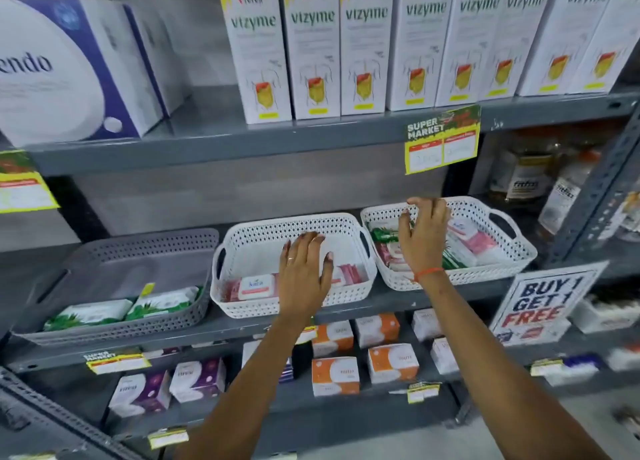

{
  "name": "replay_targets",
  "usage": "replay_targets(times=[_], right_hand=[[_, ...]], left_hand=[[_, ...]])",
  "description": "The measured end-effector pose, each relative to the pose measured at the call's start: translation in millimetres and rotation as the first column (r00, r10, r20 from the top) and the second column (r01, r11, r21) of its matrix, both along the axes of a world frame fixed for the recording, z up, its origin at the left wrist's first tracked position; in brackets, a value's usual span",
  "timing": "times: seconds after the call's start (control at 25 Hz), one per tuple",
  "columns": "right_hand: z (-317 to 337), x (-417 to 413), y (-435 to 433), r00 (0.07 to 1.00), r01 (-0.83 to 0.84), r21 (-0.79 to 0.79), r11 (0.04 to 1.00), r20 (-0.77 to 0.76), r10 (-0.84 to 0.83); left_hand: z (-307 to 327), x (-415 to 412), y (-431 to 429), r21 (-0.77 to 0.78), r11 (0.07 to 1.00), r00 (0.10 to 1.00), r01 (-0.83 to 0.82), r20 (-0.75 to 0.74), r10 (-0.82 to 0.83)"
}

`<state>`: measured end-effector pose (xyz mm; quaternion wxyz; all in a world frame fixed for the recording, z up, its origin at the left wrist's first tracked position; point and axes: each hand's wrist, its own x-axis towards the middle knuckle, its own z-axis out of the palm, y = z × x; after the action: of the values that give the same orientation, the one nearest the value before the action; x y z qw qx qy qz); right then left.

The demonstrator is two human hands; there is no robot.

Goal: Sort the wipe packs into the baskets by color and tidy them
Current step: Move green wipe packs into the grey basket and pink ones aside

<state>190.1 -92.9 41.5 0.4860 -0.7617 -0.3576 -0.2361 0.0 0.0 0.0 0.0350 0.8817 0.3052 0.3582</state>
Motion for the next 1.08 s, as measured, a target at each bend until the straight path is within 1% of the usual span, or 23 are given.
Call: replay_targets(times=[0.04,0.08,0.12,0.16,0.2,0.24,0.28,0.36,0.4,0.48,0.6,0.68,0.72,0.8,0.88,0.92,1.0,1.08], right_hand=[[-12,19,1,0.995,0.037,-0.204,0.978,-0.086,-0.056],[-13,34,1,0.981,0.039,-0.406,0.913,-0.156,-0.111],[-23,58,-1,0.957,0.028,-0.592,0.805,-0.218,-0.193],[-30,74,-6,0.915,-0.033,-0.725,0.688,-0.298,-0.271],[-32,84,-9,0.888,-0.079,-0.798,0.597,-0.329,-0.321],[-34,91,-11,0.873,-0.114,-0.843,0.526,-0.338,-0.352],[-36,104,-12,0.873,-0.163,-0.867,0.470,-0.349,-0.341],[-41,121,-10,0.858,-0.264,-0.865,0.428,-0.413,-0.304],[-43,127,-10,0.857,-0.277,-0.866,0.417,-0.419,-0.300],[-53,133,-9,0.888,-0.210,-0.875,0.437,-0.358,-0.290],[-51,116,-7,0.934,-0.030,-0.858,0.513,-0.207,-0.290],[-40,95,2,0.952,0.026,-0.812,0.583,-0.159,-0.263],[-32,79,11,0.964,0.034,-0.769,0.638,-0.144,-0.225],[-22,42,32,0.985,0.008,-0.660,0.751,-0.124,-0.118],[-17,-5,59,0.998,-0.048,-0.559,0.828,-0.068,0.013],[-15,-31,74,0.995,-0.095,-0.524,0.847,-0.041,0.087],[-14,-81,104,0.967,-0.228,-0.473,0.851,-0.009,0.254],[-12,-127,130,0.911,-0.368,-0.456,0.810,-0.001,0.413]], left_hand=[[-12,1,4,-0.098,0.993,0.991,-0.059,-0.126,0.046],[-20,3,7,-0.168,0.978,0.963,-0.125,-0.259,0.079],[-34,4,9,-0.193,0.962,0.927,-0.192,-0.359,0.113],[-45,1,10,-0.209,0.952,0.901,-0.225,-0.417,0.122],[-51,-1,10,-0.175,0.959,0.893,-0.224,-0.431,0.130],[-51,-2,9,-0.144,0.966,0.901,-0.216,-0.411,0.140],[-53,0,9,-0.126,0.967,0.910,-0.221,-0.384,0.158],[-54,0,11,-0.084,0.971,0.921,-0.226,-0.344,0.184],[-55,0,12,-0.076,0.970,0.922,-0.230,-0.337,0.192],[-53,1,10,-0.075,0.972,0.926,-0.221,-0.329,0.185],[-54,0,14,-0.049,0.978,0.937,-0.202,-0.300,0.178],[-55,-8,19,-0.054,0.975,0.930,-0.215,-0.318,0.187],[-56,-16,25,-0.046,0.971,0.920,-0.234,-0.332,0.206],[-57,-38,37,-0.015,0.961,0.904,-0.277,-0.343,0.255],[-56,-69,54,0.005,0.942,0.886,-0.335,-0.338,0.317],[-54,-87,64,0.008,0.928,0.871,-0.373,-0.341,0.354],[-53,-128,83,0.012,0.890,0.830,-0.456,-0.354,0.430],[-52,-164,100,0.005,0.849,0.787,-0.529,-0.370,0.493]])
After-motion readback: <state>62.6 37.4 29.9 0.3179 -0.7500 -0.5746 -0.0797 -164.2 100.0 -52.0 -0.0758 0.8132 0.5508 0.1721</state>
